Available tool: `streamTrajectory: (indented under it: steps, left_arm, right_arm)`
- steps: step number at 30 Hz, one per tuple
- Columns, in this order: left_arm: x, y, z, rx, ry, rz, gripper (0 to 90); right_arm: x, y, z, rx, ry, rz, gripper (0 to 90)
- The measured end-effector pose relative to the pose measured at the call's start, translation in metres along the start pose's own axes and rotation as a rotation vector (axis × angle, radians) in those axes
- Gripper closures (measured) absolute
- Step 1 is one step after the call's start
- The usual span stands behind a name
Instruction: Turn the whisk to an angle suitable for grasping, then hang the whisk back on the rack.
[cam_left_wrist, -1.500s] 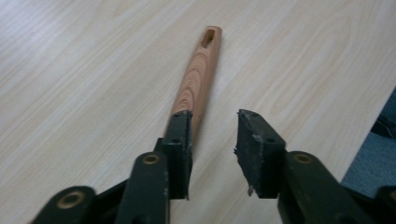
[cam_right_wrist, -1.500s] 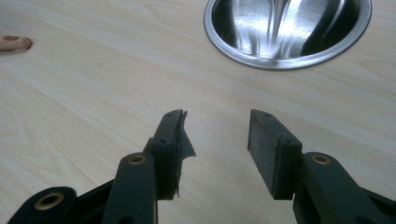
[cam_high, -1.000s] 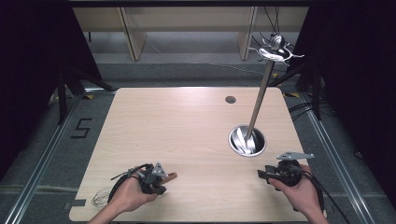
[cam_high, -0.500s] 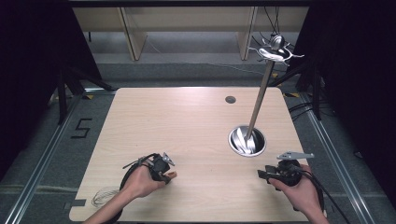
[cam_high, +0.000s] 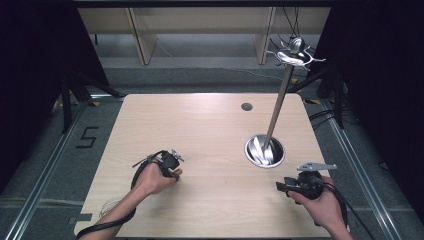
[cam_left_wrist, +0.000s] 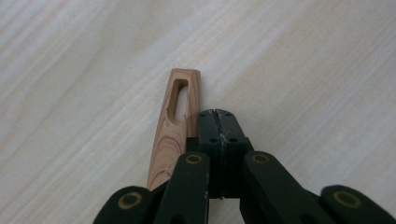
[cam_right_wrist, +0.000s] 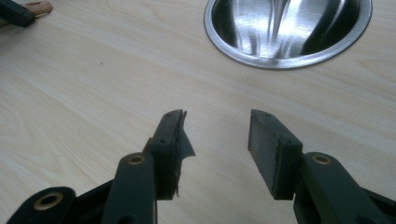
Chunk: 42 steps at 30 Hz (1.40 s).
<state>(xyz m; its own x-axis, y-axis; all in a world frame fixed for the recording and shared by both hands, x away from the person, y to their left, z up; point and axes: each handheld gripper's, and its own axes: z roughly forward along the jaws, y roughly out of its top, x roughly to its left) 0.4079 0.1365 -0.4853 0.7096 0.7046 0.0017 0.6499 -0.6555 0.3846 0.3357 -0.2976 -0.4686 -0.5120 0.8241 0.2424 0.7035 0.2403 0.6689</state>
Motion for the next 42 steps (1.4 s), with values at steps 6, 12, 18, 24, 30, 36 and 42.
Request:
streamTrajectory:
  steps: [6, 12, 18, 24, 30, 36, 42]
  left_arm:
    - [0.004, -0.007, -0.011, -0.035, -0.066, 0.040, 80.2]
    - [0.013, -0.013, -0.040, -0.067, -0.068, 0.074, 61.0]
    - [0.021, -0.019, -0.048, 0.008, -0.055, 0.056, 39.1]
    - [0.023, -0.021, -0.046, 0.041, -0.056, 0.053, 35.3]
    - [0.026, -0.021, -0.049, 0.088, -0.059, 0.092, 35.3]
    - [0.032, -0.013, -0.046, 0.168, -0.044, 0.125, 37.4]
    - [0.031, 0.000, -0.039, 0.272, -0.035, 0.186, 40.9]
  right_arm:
    - [0.002, 0.000, -0.004, 0.031, -0.044, 0.025, 55.9]
    - [0.002, 0.000, -0.003, 0.032, -0.036, 0.029, 55.8]
    - [-0.002, -0.001, -0.003, 0.013, -0.028, 0.010, 55.8]
    - [-0.002, 0.000, -0.004, 0.000, -0.025, 0.016, 55.8]
    - [-0.002, 0.000, 0.000, -0.035, -0.025, 0.008, 55.8]
    - [-0.003, 0.000, -0.003, 0.022, -0.037, 0.030, 55.7]
    - [0.001, 0.001, -0.003, 0.004, -0.037, 0.034, 55.6]
